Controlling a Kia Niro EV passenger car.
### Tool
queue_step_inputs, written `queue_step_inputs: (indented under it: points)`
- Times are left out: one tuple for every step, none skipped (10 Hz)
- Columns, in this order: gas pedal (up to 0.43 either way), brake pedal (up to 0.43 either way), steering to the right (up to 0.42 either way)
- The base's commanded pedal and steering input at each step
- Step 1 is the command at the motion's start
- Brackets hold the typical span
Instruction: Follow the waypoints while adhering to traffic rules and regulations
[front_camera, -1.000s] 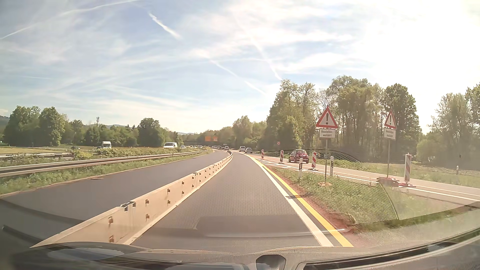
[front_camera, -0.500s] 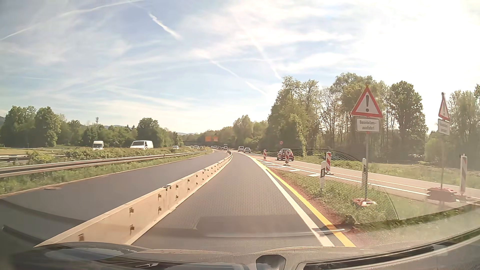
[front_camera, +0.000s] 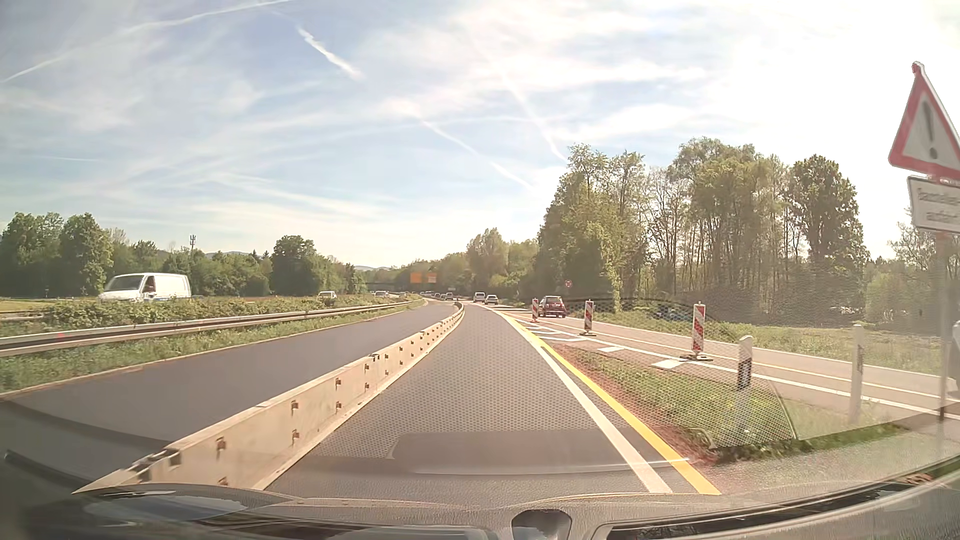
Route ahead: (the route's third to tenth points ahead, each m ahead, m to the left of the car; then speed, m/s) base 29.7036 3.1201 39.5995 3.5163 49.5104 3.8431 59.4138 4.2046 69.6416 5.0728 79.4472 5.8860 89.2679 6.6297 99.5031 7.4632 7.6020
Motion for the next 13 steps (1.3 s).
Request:
queue_step_inputs:
  points:
    - [0.028, 0.000, -0.001]
    - [0.028, 0.000, -0.002]
    - [0.028, 0.000, -0.001]
    - [0.028, 0.000, -0.001]
    - [0.028, 0.000, -0.001]
    - [0.028, 0.000, -0.002]
    - [0.028, 0.000, -0.001]
    - [0.028, 0.000, -0.002]
    - [0.028, 0.000, -0.001]
    - [0.028, 0.000, -0.001]
    - [0.039, 0.000, -0.001]
    - [0.039, 0.000, -0.001]
    - [0.039, 0.000, -0.001]
